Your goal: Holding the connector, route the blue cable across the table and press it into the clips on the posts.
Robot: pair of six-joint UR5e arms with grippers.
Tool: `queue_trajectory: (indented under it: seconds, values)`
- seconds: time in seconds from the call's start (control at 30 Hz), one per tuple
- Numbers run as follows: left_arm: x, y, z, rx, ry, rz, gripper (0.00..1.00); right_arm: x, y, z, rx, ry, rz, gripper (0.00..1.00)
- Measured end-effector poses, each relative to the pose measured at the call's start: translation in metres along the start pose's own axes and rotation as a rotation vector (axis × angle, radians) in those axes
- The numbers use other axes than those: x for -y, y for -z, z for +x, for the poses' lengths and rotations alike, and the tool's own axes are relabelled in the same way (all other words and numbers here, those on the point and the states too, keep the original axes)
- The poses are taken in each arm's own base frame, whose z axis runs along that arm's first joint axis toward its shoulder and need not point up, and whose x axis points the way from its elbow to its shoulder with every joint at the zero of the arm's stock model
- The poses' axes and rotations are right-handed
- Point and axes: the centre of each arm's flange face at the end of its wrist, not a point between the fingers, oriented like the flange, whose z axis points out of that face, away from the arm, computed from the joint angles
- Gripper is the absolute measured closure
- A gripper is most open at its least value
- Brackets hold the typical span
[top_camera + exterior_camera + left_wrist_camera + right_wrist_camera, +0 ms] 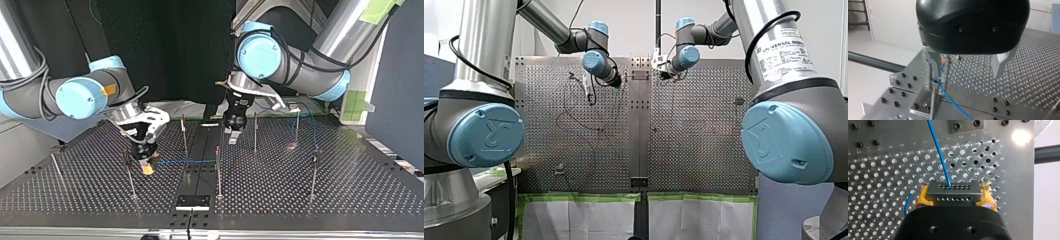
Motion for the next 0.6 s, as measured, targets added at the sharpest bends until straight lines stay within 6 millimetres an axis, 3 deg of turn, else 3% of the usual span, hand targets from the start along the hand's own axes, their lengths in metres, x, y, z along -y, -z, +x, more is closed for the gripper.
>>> queue_trajectory:
  seconds: [0.33, 0.6]
  values:
    - [0.033, 0.033, -0.037, 0.103, -0.036, 0.029, 0.00, -0.006, 0.004, 0.009, -0.008, 0.001, -0.014, 1.00]
    - [0.065, 0.029, -0.039, 0.125, -0.071, 0.031, 0.00, -0.007, 0.007, 0.014, -0.010, 0.006, -0.024, 1.00]
